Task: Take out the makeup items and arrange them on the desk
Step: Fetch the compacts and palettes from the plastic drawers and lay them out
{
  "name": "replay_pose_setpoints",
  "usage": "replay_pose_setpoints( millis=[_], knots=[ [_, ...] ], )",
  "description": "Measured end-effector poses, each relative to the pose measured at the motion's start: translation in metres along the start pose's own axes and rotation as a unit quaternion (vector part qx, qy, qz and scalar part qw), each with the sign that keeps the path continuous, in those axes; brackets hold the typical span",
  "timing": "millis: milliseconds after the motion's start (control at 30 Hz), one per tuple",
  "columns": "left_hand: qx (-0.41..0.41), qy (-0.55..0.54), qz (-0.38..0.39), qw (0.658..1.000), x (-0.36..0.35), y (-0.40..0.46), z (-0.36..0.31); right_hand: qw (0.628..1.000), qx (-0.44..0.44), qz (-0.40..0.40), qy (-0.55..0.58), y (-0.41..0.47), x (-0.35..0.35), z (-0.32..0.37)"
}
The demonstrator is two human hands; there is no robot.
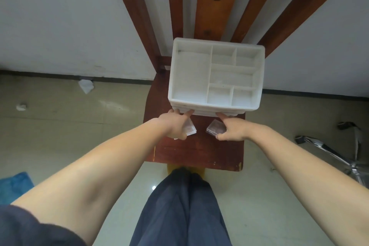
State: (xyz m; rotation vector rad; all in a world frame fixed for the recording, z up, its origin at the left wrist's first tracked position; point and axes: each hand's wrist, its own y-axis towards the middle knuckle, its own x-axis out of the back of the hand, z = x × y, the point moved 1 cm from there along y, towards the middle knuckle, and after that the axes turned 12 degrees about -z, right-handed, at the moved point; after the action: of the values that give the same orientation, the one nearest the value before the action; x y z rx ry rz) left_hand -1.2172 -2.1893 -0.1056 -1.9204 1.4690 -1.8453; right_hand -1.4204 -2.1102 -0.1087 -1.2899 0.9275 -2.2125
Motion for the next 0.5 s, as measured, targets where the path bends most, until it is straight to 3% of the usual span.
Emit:
replay_pose_setpoints(
  millis=[133, 300, 500],
  knots=[
    [0.011, -0.041, -0.022, 0.999, 0.004, -0.024, 0.0, 1.0, 0.023, -0.018, -0.013, -0.011, 0.0, 0.015],
    [0.091, -0.096, -0.129, 0.983, 0.002, -0.094, 0.015, 0.983, 0.14, -0.099, -0.069, -0.037, 0.003, 0.072],
    [0.267, -0.182, -0.278, 0.904, -0.033, -0.219, 0.029, 0.901, 0.356, -0.166, -0.183, -0.077, -0.011, 0.173]
  ],
)
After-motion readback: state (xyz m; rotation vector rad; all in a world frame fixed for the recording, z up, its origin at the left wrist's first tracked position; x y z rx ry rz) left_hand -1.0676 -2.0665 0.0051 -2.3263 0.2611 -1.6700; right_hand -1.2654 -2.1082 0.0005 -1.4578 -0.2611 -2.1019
